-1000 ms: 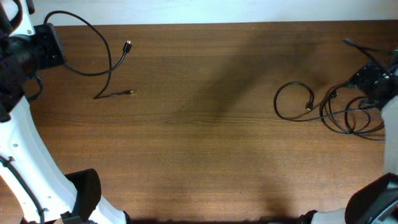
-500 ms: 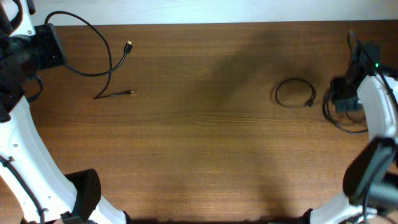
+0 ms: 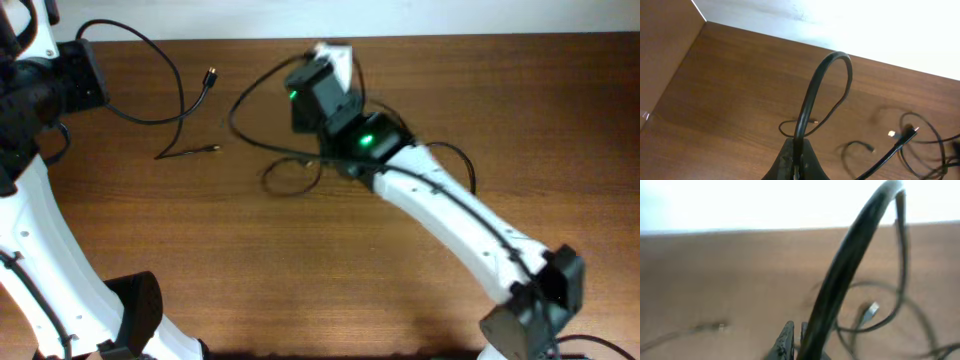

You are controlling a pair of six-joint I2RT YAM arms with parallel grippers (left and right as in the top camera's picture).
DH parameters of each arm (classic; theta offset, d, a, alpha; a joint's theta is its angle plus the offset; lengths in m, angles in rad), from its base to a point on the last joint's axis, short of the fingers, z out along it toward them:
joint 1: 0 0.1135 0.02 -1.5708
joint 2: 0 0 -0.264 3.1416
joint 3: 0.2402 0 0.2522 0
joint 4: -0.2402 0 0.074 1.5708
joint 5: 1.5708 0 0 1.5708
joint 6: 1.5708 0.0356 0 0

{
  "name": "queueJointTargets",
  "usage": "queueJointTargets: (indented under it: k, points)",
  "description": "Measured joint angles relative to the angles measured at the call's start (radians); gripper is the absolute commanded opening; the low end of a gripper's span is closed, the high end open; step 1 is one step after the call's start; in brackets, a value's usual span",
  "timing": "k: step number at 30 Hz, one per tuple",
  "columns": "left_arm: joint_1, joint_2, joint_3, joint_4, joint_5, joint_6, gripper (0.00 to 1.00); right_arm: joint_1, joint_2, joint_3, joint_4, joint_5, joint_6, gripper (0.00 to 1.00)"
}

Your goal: Untangle cables

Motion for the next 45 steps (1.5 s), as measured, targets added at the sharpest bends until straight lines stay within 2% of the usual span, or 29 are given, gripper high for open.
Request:
queueJointTargets:
  k: [2,4,5,7,9,11,13,14,16,18,19,22,25,29,31,32,33,35,39,41,43,44,45]
  points:
    - [0.000,0.000,0.000,0.000,0.000,0.000,0.00,-0.130,-0.079,0.290,-0.148,0.035,-0.043,0.04]
    - [0.000,0.001,0.000,0.000,0.000,0.000,0.00,-0.214,-0.174,0.421,-0.229,0.050,-0.054,0.04]
    - [0.000,0.002,0.000,0.000,0.000,0.000,0.00,-0.222,-0.173,0.429,-0.288,0.050,-0.052,0.04]
    - [0.000,0.007,0.000,0.000,0.000,0.000,0.00,-0.223,-0.041,0.397,-0.402,0.010,-0.038,0.04]
    - [0.000,0.016,0.000,0.000,0.000,0.000,0.00,-0.180,0.148,0.352,-0.427,-0.063,-0.024,0.04]
    - [0.000,0.020,0.000,-0.001,0.000,0.000,0.00,-0.142,0.204,0.347,-0.404,-0.059,-0.005,0.04]
    - [0.000,0.020,0.000,-0.001,0.001,0.000,0.00,-0.224,0.195,0.352,-0.396,-0.055,-0.004,0.04]
    - [0.000,0.020,0.000,-0.002,0.000,0.000,0.00,-0.341,0.191,0.363,-0.393,-0.055,-0.005,0.04]
    - [0.000,0.021,0.000,-0.002,0.000,0.000,0.00,-0.515,0.182,0.382,-0.299,-0.045,-0.010,0.04]
    - [0.000,0.023,0.000,-0.002,0.003,0.000,0.00,-0.773,0.176,0.395,-0.088,-0.035,-0.013,0.04]
    - [0.000,0.023,0.000,-0.002,0.003,0.000,0.00,-0.863,0.172,0.390,0.101,-0.022,-0.021,0.04]
    - [0.000,0.027,0.000,-0.005,0.003,0.000,0.00,-0.940,0.167,0.397,0.314,0.069,-0.095,0.04]
    - [-0.006,0.027,-0.001,-0.003,0.002,0.000,0.00,-1.027,0.167,0.397,0.353,0.118,-0.156,0.04]
    - [-0.023,0.029,-0.007,0.002,-0.057,0.000,0.00,-1.045,0.166,0.407,0.724,0.199,-0.266,0.04]
    - [-0.023,0.029,-0.008,0.005,-0.087,0.000,0.00,-1.070,0.168,0.418,0.705,0.205,-0.266,0.04]
    - [-0.023,0.029,-0.008,0.006,-0.091,0.000,0.00,-1.084,0.181,0.423,0.603,0.187,-0.264,0.04]
    - [-0.023,0.029,-0.008,0.006,-0.092,0.000,0.00,-1.074,0.198,0.426,0.418,0.143,-0.241,0.04]
    - [-0.023,0.029,-0.008,0.005,-0.095,0.000,0.00,-0.961,0.218,0.423,0.377,0.097,-0.215,0.04]
    - [-0.023,0.029,-0.008,0.002,-0.095,0.000,0.00,-0.362,0.221,0.423,0.396,0.038,-0.153,0.04]
    - [-0.023,0.029,-0.008,0.000,-0.095,0.000,0.00,-0.146,0.221,0.423,0.405,0.018,-0.106,0.04]
    - [-0.023,0.029,-0.008,0.000,-0.095,0.000,0.00,-0.048,0.221,0.423,0.407,0.113,-0.095,0.04]
    - [-0.023,0.029,-0.008,0.000,-0.095,0.000,0.00,-0.076,0.221,0.423,0.388,0.140,-0.105,0.04]
    - [-0.023,0.029,-0.008,0.000,-0.095,0.000,0.00,-0.169,0.221,0.423,0.381,0.162,-0.112,0.04]
